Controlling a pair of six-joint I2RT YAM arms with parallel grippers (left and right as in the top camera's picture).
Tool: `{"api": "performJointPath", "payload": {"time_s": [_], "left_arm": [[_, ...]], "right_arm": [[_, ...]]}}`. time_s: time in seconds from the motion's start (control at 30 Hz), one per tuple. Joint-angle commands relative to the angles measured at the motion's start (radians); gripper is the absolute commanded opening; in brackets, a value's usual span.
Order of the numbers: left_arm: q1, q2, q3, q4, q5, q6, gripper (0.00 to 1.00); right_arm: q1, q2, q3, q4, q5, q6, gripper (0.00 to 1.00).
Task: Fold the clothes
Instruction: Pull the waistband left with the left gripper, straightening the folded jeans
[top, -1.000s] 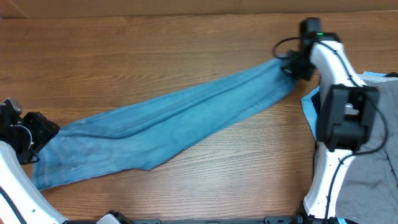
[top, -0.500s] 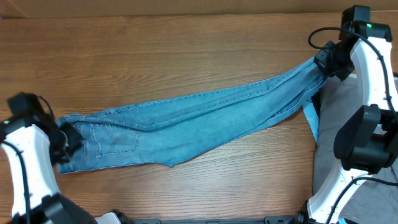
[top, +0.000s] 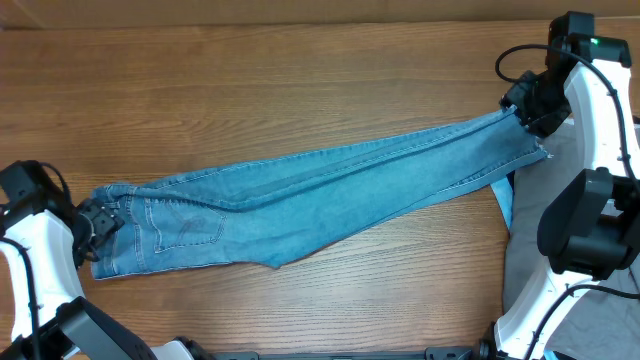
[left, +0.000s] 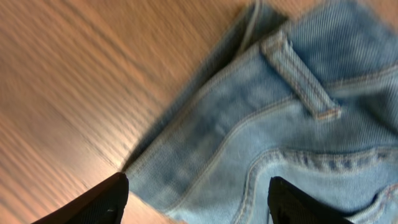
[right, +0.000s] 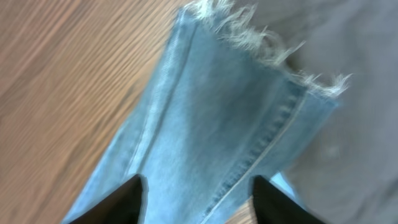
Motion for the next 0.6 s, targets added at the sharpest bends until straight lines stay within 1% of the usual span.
{"api": "performJointPath", "payload": {"time_s": [0.0, 0.03, 0.13, 0.17, 0.23, 0.27, 0.3, 0.33, 0.37, 0.43, 0.53, 0.57], "left_arm": [[0.048, -0.003, 0.017, 0.030, 0.064, 0.084, 0.74], [0.072, -0.003, 0.017, 0.052, 0.109, 0.113, 0.74], [0.116, 0.000, 0.017, 0.069, 0.176, 0.153, 0.75], [0.132, 0.004, 0.017, 0.071, 0.192, 0.153, 0.75], [0.151, 0.020, 0.016, 0.070, 0.232, 0.171, 0.73], [0.156, 0.029, 0.016, 0.067, 0.243, 0.174, 0.73], [0.156, 0.036, 0.016, 0.064, 0.253, 0.180, 0.73], [0.156, 0.046, 0.016, 0.061, 0.252, 0.183, 0.72], [0.156, 0.053, 0.016, 0.057, 0.252, 0.183, 0.72], [0.154, 0.067, 0.016, 0.054, 0.253, 0.182, 0.71], [0.155, 0.074, 0.016, 0.052, 0.253, 0.182, 0.71], [0.155, 0.074, 0.016, 0.052, 0.252, 0.181, 0.71]], "right_arm": [[-0.006, -0.026, 0.006, -0.021, -0.232, -0.177, 0.46], [0.005, -0.026, -0.006, -0.051, -0.289, -0.206, 0.47], [0.043, -0.026, -0.053, -0.073, -0.305, -0.205, 0.49], [0.062, -0.026, -0.077, -0.068, -0.304, -0.199, 0.51], [0.102, -0.025, -0.139, -0.032, -0.295, -0.161, 0.53], [0.119, -0.025, -0.172, -0.003, -0.285, -0.123, 0.51], [0.135, -0.025, -0.205, 0.031, -0.278, -0.083, 0.41], [0.150, -0.025, -0.240, 0.072, -0.278, -0.045, 0.22], [0.164, -0.025, -0.274, 0.111, -0.278, -0.001, 0.12], [0.192, -0.025, -0.340, 0.180, -0.278, 0.084, 0.04], [0.235, -0.025, -0.423, 0.272, -0.279, 0.211, 0.04], [0.252, -0.025, -0.452, 0.320, -0.279, 0.274, 0.04]]}}
